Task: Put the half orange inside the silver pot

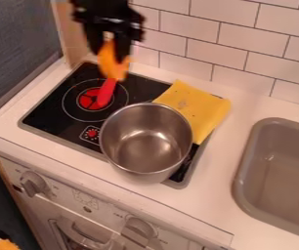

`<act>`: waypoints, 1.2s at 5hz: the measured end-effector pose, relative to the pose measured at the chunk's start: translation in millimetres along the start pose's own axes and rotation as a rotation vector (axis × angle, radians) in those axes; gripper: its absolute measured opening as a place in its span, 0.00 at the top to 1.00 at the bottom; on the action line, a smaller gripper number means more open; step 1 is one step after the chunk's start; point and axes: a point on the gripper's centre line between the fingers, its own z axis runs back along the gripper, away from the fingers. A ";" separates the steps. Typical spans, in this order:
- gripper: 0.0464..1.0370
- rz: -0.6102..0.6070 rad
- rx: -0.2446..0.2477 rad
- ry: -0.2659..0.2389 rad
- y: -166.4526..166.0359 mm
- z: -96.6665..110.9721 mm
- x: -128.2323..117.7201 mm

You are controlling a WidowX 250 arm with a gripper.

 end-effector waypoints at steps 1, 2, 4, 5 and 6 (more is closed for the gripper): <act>0.47 -0.154 -0.003 0.040 -51.4 -12.6 -18.5; 0.47 -0.196 0.006 0.083 -69.6 -25.8 -36.1; 0.10 -0.239 0.009 0.108 -74.2 -25.2 -49.8; 0.02 -0.250 0.007 0.076 -74.6 -19.4 -49.4; 0.03 -0.252 -0.004 0.023 -75.4 -5.2 -47.4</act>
